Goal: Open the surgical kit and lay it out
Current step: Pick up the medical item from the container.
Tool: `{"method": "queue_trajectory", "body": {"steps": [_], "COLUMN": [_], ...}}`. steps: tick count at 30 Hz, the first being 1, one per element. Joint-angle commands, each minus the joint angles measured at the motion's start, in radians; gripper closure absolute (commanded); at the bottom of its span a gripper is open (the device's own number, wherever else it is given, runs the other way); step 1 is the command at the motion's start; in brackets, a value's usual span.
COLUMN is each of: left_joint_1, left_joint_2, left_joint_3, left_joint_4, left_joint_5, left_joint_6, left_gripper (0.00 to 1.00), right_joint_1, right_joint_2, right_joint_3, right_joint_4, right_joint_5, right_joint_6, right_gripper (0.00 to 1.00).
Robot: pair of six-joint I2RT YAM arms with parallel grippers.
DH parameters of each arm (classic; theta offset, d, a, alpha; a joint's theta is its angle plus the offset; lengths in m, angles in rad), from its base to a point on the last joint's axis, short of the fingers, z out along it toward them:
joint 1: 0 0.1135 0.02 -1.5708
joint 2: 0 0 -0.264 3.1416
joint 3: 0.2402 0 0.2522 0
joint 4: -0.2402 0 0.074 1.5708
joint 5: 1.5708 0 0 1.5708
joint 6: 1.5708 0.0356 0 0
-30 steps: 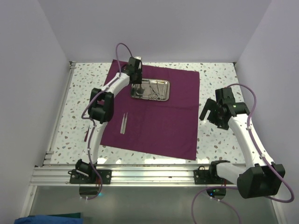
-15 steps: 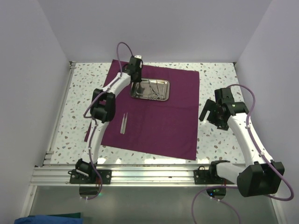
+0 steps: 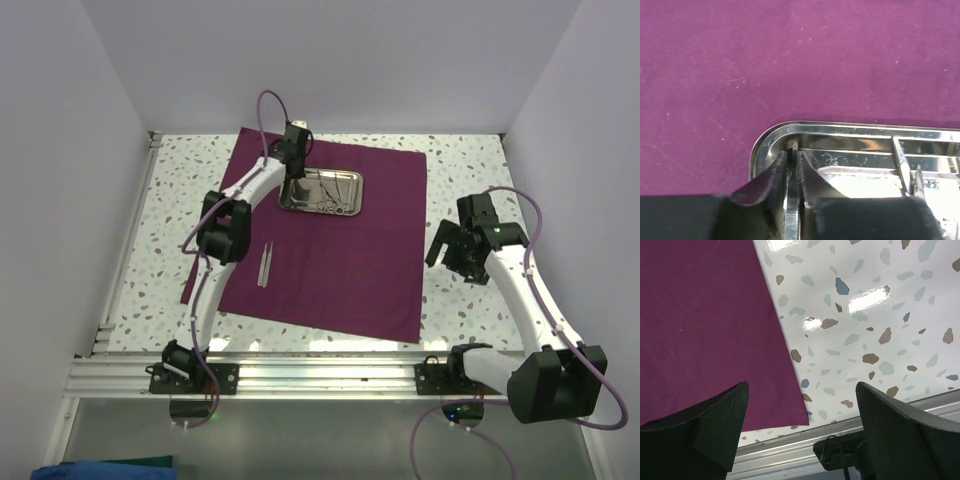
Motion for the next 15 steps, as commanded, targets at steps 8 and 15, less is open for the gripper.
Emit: {"method": "queue_trajectory", "body": {"steps": [8,15], "left_joint_1": [0.010,0.010], "left_joint_2": [0.132,0.026], "left_joint_3": [0.024,-0.035], "left_joint_4": [-0.310,-0.221], "left_joint_5": [0.106,0.244], "left_joint_6": [0.024,0.032], "left_gripper": [1.00,1.00], "right_joint_1": [0.003,0.003], "right_joint_2": [-0.051,-0.065], "right_joint_3": [-0.012,-0.016], "right_joint_4": [0.036,0.042], "right_joint_5": [-0.022,-0.039], "right_joint_6": [-0.030,-0.037], "right_gripper": [0.07,0.07]}}
